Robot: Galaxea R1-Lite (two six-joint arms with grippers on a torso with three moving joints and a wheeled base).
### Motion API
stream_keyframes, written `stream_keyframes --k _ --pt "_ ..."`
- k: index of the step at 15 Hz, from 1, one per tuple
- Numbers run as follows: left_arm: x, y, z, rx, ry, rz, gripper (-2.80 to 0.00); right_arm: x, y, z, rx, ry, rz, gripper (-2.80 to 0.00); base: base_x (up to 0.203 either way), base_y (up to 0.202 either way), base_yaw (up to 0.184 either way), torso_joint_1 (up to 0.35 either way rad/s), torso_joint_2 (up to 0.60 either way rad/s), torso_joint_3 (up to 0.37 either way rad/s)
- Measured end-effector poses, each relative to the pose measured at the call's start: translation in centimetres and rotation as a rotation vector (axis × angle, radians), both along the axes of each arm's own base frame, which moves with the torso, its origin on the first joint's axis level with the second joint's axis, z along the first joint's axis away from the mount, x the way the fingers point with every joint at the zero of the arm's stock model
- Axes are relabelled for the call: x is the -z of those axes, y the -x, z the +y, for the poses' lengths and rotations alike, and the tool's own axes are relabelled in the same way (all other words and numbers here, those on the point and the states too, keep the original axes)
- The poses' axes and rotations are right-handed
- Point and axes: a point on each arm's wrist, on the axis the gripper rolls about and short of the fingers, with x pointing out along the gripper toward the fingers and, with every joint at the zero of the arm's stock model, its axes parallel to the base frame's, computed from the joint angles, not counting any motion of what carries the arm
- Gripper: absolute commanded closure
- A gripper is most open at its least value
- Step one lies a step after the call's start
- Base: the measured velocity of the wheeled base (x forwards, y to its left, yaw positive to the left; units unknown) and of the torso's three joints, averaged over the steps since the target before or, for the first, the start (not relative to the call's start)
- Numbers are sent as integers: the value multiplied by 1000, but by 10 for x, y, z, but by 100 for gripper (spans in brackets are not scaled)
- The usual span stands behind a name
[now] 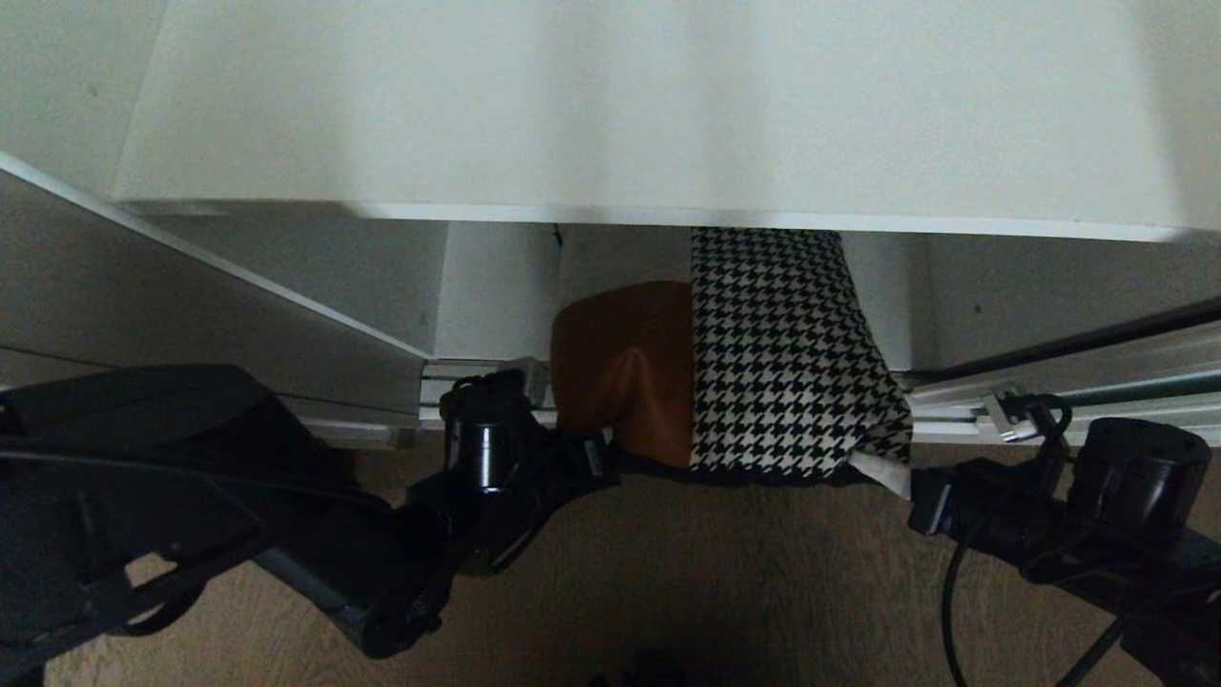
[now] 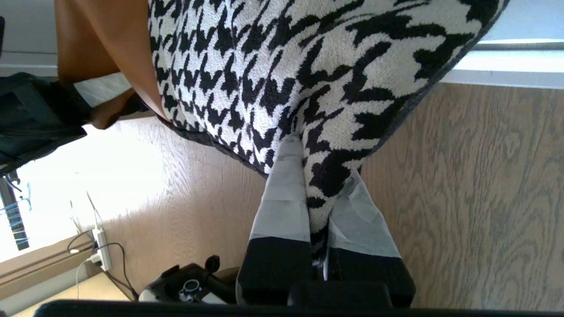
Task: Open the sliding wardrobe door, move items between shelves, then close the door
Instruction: Place the pillow on the higher shelf
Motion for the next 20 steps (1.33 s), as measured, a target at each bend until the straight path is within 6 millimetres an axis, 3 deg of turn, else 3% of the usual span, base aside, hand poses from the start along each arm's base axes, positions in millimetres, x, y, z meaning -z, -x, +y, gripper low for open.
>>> stream_keyframes --k 5,12,15,20 --pt "-20 22 5 2 -90 108 0 -8 9 -2 1 -4 -22 0 0 0 0 0 0 0" --pt "-42 43 2 -16 -108 92 0 -36 36 -7 2 -17 -52 0 0 0 0 0 0 0" --pt "-53 62 2 17 -107 85 0 -48 48 -9 2 -17 -47 0 0 0 0 0 0 0" --pt "-52 82 10 44 -81 40 0 -60 65 -11 -3 -22 -66 0 0 0 0 0 0 0"
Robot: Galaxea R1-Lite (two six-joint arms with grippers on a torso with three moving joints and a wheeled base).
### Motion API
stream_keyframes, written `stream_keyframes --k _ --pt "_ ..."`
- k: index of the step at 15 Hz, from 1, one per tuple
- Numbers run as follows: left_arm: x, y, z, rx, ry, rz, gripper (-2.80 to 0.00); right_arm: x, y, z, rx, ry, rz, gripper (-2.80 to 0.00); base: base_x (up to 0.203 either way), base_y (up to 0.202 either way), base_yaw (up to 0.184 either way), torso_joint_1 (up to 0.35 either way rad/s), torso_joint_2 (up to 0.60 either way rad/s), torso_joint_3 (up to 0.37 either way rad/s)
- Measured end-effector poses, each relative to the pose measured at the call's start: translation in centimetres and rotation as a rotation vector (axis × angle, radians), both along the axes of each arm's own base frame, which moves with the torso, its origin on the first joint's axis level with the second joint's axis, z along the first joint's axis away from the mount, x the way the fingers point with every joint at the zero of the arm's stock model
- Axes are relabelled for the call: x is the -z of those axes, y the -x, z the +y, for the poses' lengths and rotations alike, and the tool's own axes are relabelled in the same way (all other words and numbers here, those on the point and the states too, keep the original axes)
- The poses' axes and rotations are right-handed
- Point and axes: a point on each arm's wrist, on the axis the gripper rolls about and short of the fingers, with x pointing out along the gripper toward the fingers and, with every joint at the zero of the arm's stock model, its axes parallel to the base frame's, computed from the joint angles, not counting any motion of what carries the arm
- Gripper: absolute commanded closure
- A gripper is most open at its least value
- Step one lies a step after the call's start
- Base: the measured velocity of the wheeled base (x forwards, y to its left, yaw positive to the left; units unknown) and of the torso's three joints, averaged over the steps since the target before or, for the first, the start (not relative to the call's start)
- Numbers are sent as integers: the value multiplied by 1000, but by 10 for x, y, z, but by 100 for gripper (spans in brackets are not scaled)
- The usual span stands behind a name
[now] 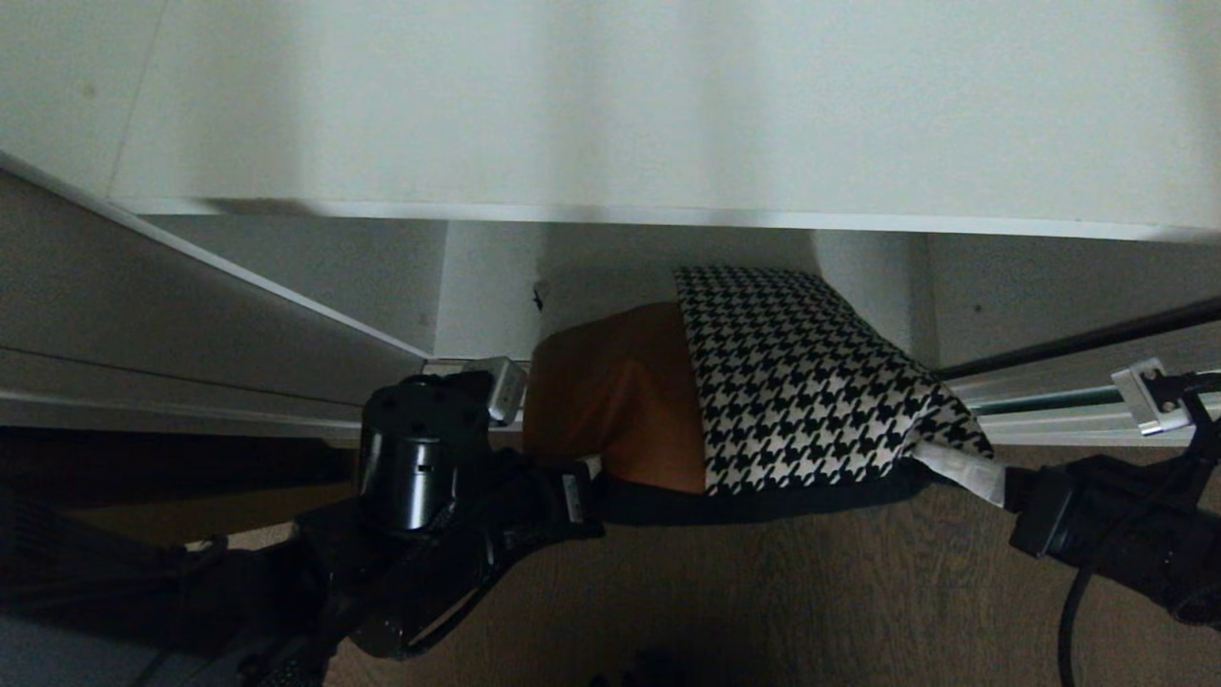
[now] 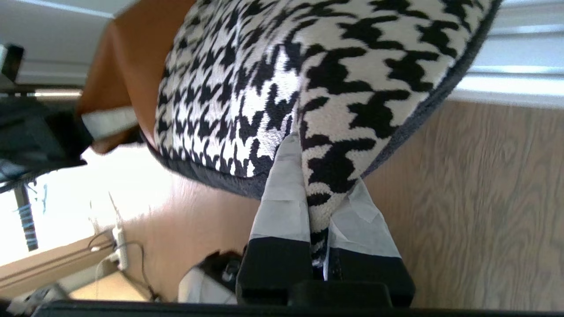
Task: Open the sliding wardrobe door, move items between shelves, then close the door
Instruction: Place the pillow on the higher shelf
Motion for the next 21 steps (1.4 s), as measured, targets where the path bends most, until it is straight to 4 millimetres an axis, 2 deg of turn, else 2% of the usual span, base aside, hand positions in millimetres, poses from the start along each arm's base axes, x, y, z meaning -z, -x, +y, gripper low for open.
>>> stream_keyframes --k 6,11,17,21 --pt "4 17 -9 52 -20 -36 0 -14 22 4 -43 -6 -3 0 0 0 0 0 0 0" --pt "-3 28 -14 84 -1 -57 0 -14 34 9 -90 -7 -7 0 0 0 0 0 0 0" --pt "-12 32 -11 69 17 -82 0 -12 51 11 -134 4 26 0 0 0 0 0 0 0" --pt "-15 31 -12 70 24 -92 0 -18 67 8 -151 15 60 0 0 0 0 0 0 0"
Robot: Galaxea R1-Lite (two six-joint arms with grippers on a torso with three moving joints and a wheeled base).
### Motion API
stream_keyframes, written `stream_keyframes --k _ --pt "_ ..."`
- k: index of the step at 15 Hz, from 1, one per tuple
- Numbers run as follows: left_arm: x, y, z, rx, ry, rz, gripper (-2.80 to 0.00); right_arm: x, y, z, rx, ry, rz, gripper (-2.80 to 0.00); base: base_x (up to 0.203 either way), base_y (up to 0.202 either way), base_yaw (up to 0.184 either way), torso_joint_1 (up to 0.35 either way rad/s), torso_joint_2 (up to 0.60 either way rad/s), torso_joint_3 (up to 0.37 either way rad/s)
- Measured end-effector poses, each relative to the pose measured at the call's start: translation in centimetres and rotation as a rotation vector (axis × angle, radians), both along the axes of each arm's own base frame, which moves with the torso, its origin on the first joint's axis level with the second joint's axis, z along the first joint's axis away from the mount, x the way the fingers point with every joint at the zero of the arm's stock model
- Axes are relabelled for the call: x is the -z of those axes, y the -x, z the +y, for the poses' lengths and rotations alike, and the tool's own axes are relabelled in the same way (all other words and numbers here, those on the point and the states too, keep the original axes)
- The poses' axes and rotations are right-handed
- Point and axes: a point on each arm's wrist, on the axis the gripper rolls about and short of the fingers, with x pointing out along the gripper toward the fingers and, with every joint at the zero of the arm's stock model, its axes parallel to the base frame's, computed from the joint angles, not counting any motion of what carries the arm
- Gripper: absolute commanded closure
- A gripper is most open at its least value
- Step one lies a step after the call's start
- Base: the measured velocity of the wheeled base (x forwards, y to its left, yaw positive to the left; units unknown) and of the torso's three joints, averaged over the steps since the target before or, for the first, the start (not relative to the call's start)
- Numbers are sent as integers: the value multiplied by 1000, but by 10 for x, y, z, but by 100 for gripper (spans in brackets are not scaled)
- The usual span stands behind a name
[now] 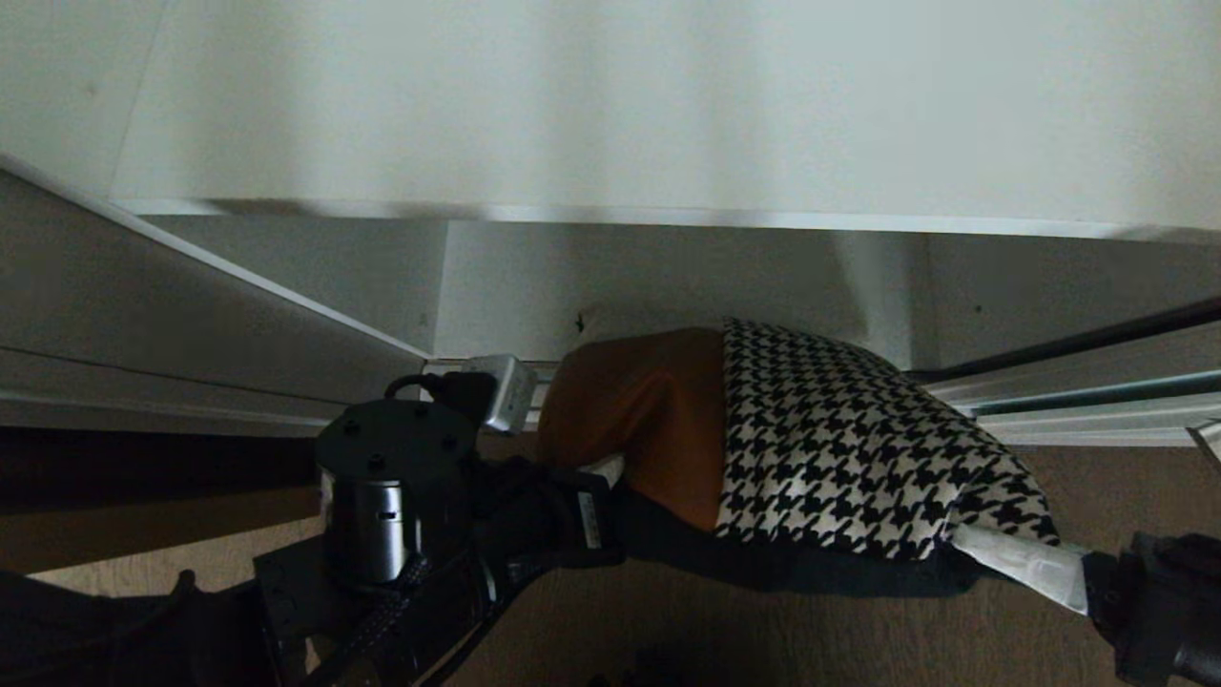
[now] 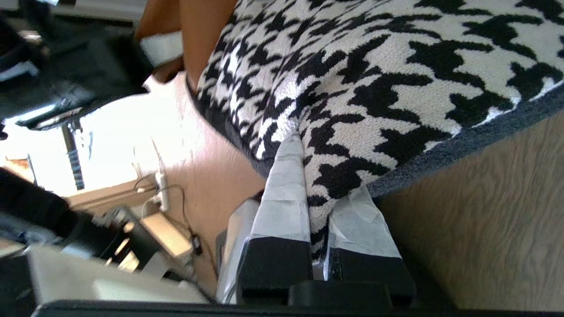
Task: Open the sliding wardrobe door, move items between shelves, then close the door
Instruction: Place the pillow on the higher shelf
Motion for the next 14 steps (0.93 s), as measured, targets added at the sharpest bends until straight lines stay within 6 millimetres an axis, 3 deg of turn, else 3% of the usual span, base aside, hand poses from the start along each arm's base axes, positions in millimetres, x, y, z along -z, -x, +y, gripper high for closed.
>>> stream_keyframes --k 14 --pt "4 -1 -1 -3 -9 9 0 -5 12 -3 -8 -8 -22 0 0 0 0 0 0 0"
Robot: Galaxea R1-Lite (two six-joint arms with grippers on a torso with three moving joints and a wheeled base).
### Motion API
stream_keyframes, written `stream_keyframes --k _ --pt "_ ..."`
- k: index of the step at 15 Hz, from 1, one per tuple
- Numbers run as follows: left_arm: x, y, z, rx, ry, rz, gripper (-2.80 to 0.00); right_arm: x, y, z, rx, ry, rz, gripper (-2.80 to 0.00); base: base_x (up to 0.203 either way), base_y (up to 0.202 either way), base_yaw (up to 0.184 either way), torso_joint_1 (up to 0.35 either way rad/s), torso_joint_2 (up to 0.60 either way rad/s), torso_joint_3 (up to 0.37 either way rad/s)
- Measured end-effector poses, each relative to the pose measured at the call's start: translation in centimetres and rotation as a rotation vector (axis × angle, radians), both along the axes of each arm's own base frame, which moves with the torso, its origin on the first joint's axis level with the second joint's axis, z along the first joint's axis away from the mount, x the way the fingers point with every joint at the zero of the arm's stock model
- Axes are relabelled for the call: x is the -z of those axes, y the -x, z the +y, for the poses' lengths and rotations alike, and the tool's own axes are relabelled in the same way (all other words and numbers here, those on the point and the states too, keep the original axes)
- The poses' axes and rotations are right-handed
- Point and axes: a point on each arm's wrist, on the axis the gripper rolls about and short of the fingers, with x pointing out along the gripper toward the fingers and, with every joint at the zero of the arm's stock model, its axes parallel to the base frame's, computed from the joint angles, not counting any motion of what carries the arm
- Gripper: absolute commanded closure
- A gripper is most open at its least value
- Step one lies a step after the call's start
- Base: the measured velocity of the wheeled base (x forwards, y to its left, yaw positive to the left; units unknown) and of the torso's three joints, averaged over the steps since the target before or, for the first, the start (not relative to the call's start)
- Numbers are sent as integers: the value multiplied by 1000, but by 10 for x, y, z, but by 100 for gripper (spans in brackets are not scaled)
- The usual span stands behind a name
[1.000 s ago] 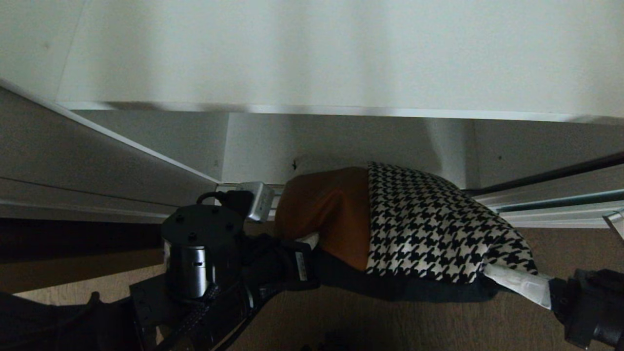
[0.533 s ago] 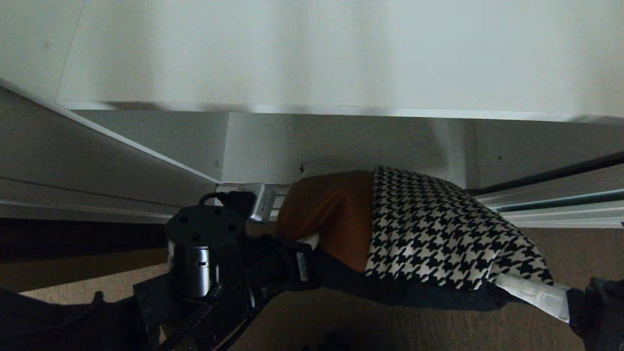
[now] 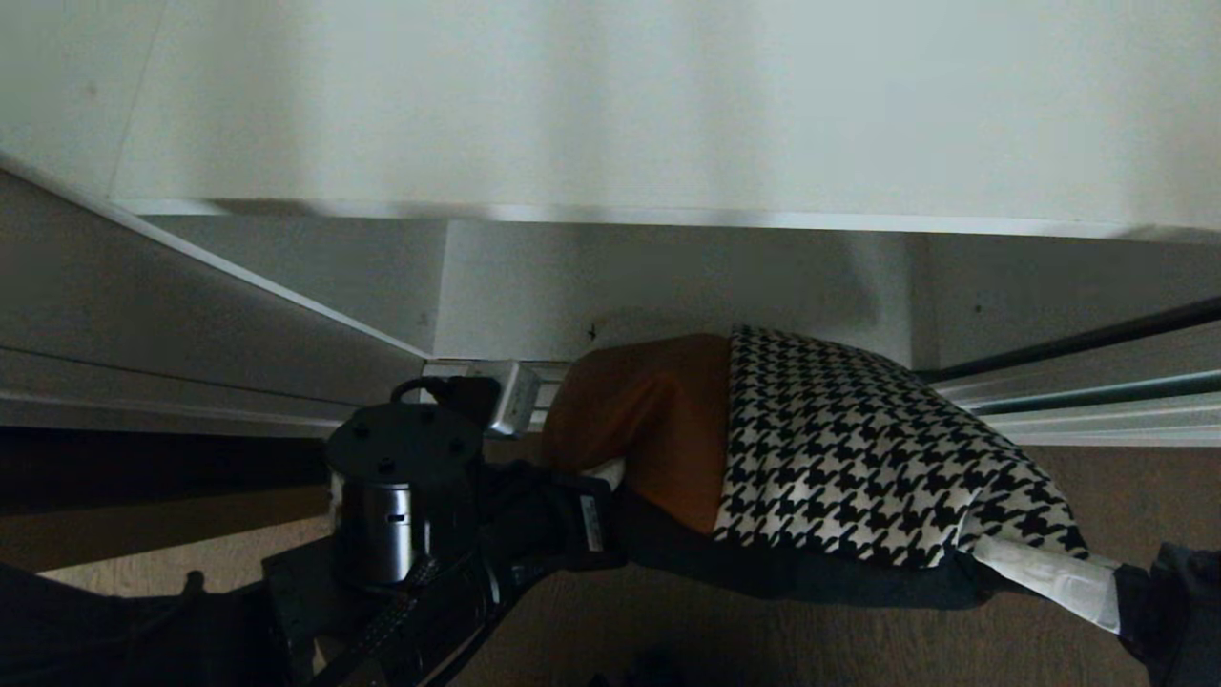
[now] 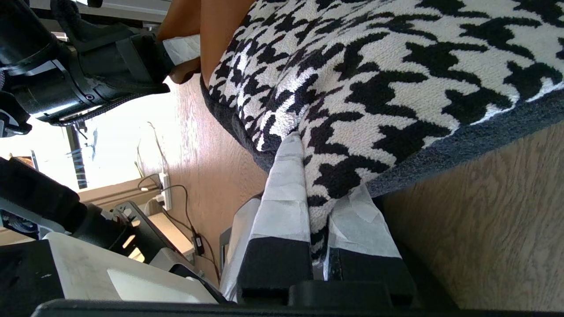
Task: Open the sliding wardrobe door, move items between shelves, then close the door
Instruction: Place the pillow on the higher shelf
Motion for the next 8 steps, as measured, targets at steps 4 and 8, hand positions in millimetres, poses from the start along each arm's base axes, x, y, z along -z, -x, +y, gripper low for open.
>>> stream_keyframes --k 4,8 --pt "2 1 1 -1 -4 7 0 0 0 0 -3 1 1 0 -125 0 0 1 2 2" --pt "2 1 1 -1 -5 6 0 0 2 0 -9 -1 -4 0 -194 0 0 3 2 2"
